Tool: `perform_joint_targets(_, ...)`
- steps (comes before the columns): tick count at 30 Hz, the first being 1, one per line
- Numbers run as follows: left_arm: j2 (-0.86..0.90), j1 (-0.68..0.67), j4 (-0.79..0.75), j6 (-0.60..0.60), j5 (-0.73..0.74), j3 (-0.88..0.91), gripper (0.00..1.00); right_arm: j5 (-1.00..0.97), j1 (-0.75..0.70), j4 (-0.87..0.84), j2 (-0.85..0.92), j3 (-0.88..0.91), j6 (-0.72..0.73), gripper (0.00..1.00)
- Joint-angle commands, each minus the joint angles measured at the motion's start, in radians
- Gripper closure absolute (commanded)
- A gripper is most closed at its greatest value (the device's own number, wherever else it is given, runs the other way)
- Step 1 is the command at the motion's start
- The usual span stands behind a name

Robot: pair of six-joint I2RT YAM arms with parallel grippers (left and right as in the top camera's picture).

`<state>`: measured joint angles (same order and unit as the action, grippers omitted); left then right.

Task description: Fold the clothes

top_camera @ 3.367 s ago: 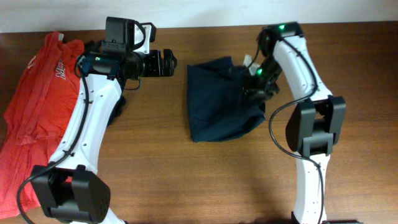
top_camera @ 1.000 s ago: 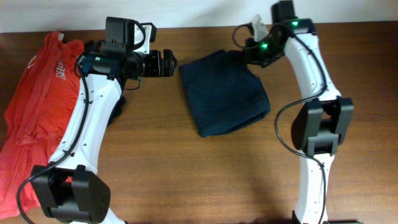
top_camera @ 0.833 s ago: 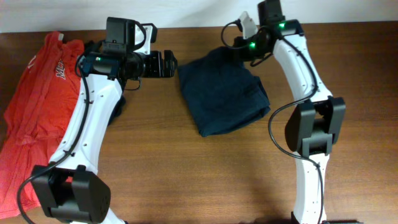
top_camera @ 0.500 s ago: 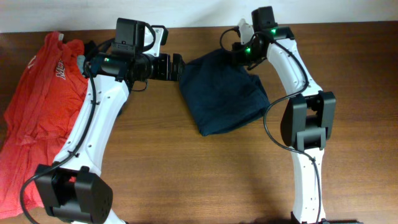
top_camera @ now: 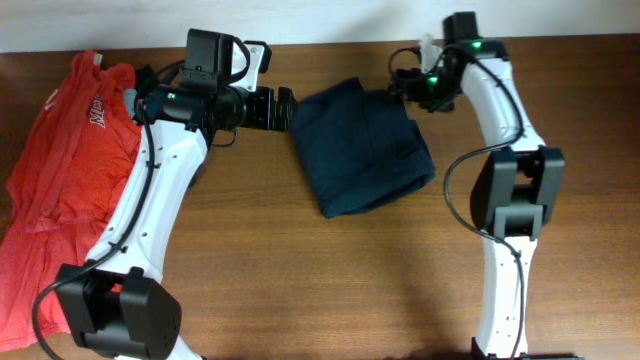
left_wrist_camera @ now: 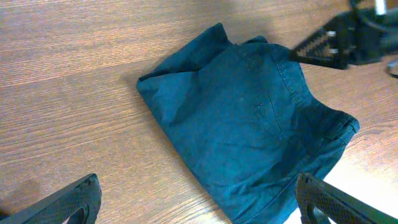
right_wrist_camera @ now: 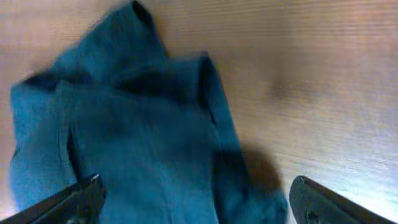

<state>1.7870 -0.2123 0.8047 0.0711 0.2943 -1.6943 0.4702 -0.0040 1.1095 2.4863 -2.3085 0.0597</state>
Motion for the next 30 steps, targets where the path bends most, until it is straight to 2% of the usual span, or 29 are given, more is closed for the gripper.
perform_joint_targets(1, -0.032, 0.001, 0.0, -0.02, -0.004, -0.015, 0.01, 0.107, -0.035, 0.078, -0.034, -0.035, -0.092, 0.01)
perform_joint_targets(5, -0.032, 0.001, 0.0, -0.02, -0.004, -0.015, 0.01, 0.106, -0.035, 0.212, -0.026, -0.024, -0.2, 0.01)
perform_joint_targets(8, -0.031, 0.001, 0.0, -0.02, -0.003, -0.015, 0.01, 0.106, -0.029, 0.254, -0.026, 0.003, -0.229, 0.01)
perform_joint_targets(22, -0.032, 0.001, 0.002, -0.02, -0.003, -0.015, 0.01, 0.106, 0.012, 0.164, -0.026, 0.222, -0.228, 0.0)
perform_joint_targets(26, -0.032, 0.001, 0.008, -0.02, -0.003, -0.015, 0.01, 0.121, 0.04, 0.127, -0.026, 0.256, -0.228, 0.07)
perform_joint_targets(30, -0.032, 0.001, 0.016, -0.02, -0.003, -0.015, 0.01, 0.129, 0.079, 0.104, -0.026, 0.274, -0.228, 0.21)
